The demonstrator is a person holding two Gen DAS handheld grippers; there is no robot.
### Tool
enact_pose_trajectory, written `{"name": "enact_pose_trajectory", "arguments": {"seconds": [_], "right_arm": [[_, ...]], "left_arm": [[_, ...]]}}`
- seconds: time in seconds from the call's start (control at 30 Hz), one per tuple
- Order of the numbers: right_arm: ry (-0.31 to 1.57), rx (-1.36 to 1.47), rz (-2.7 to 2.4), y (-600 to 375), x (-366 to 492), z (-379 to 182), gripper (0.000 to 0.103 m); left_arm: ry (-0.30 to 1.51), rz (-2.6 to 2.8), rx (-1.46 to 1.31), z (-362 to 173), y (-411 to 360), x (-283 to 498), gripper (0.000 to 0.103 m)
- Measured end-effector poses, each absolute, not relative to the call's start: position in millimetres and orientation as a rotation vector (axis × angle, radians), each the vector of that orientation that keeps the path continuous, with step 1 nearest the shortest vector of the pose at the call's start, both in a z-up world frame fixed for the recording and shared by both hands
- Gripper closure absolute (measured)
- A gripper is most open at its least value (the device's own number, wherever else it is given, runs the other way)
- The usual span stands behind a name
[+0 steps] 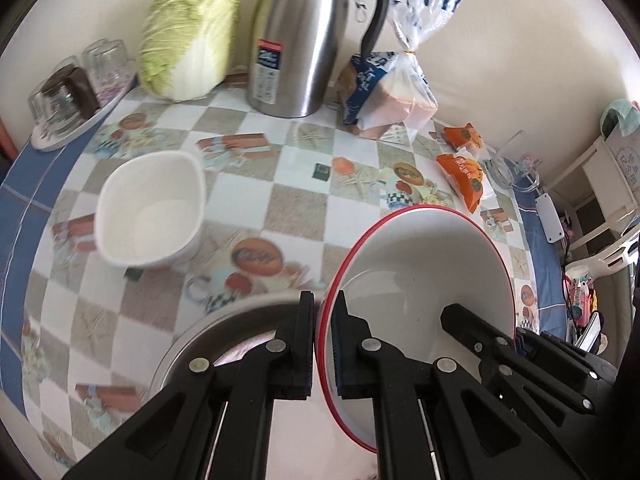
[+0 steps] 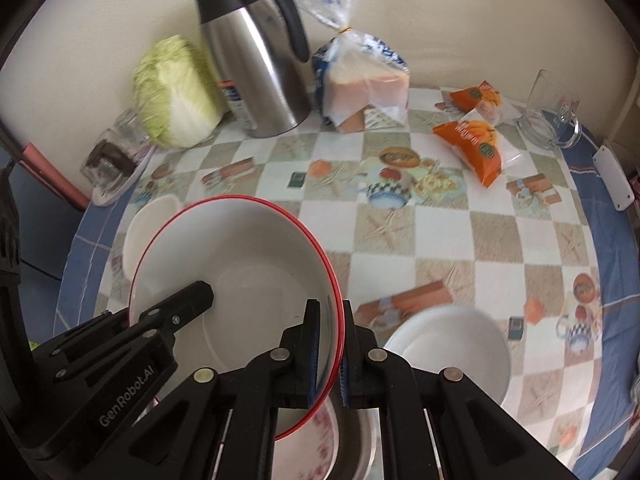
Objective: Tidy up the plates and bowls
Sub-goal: 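Lift and carry the strawberry bowl with both tools over the floral plate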
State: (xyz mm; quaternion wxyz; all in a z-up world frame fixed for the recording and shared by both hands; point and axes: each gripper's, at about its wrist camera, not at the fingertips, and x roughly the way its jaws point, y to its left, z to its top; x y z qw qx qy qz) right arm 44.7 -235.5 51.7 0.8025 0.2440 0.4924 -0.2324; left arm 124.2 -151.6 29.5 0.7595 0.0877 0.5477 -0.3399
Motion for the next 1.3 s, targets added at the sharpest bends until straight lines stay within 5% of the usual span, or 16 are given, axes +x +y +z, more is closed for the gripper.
{"name": "enact_pose_trajectory", "arguments": {"seconds": [1.3], "right_arm": [[1.022, 0.625, -0.476, -149.4, -1.2, 10.2, 0.093]], "left_arm": [[1.252, -0.702, 0.093, -2.6, -72.8, 97.8, 0.092]]}}
